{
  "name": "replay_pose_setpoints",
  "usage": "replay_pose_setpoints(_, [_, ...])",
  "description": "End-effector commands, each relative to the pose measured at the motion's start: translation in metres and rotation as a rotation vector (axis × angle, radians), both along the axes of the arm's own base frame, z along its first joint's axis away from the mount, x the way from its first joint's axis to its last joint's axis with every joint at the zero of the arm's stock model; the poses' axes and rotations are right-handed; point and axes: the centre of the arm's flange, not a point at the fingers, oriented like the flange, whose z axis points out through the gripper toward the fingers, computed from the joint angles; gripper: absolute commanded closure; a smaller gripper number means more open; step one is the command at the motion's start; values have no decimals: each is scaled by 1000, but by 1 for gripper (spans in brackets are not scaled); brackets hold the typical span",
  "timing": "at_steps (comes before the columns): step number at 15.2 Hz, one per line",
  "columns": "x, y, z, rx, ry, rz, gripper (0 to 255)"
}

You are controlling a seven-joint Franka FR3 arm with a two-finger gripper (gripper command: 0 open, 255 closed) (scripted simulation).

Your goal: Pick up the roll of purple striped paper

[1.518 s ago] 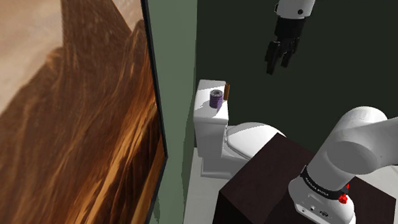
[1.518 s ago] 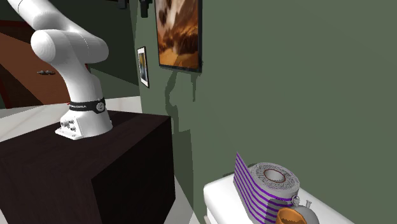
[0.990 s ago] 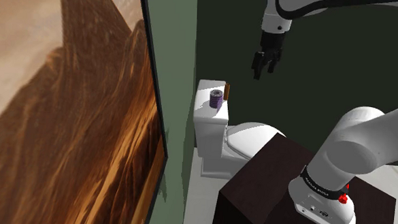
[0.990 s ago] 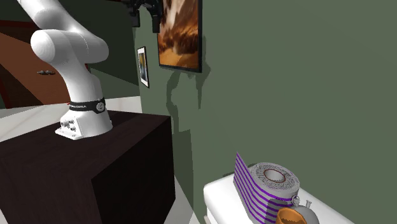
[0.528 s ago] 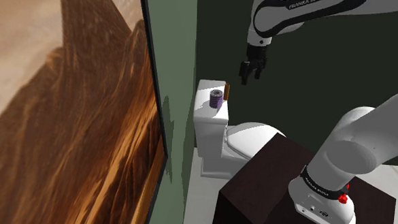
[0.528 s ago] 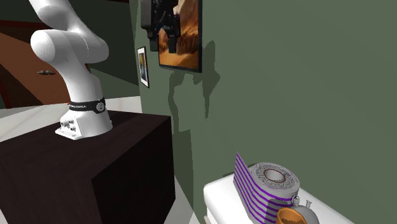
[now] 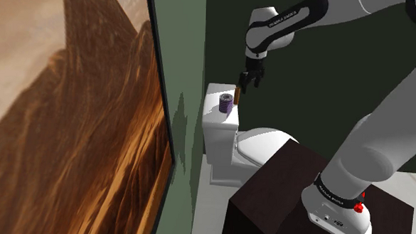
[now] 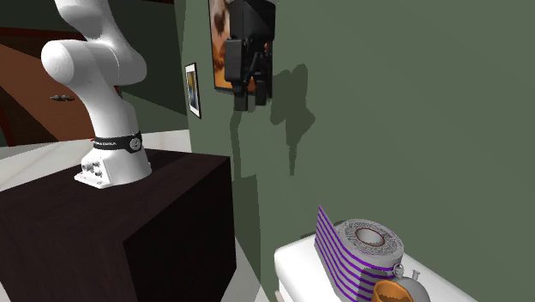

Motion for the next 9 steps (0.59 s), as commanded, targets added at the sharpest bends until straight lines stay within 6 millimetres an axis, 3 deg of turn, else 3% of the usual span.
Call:
replay_pose_setpoints(1, [18, -8, -18, -1, -2, 1, 0])
replay_pose_setpoints(9, [91, -43, -84, -3, -7, 1, 0])
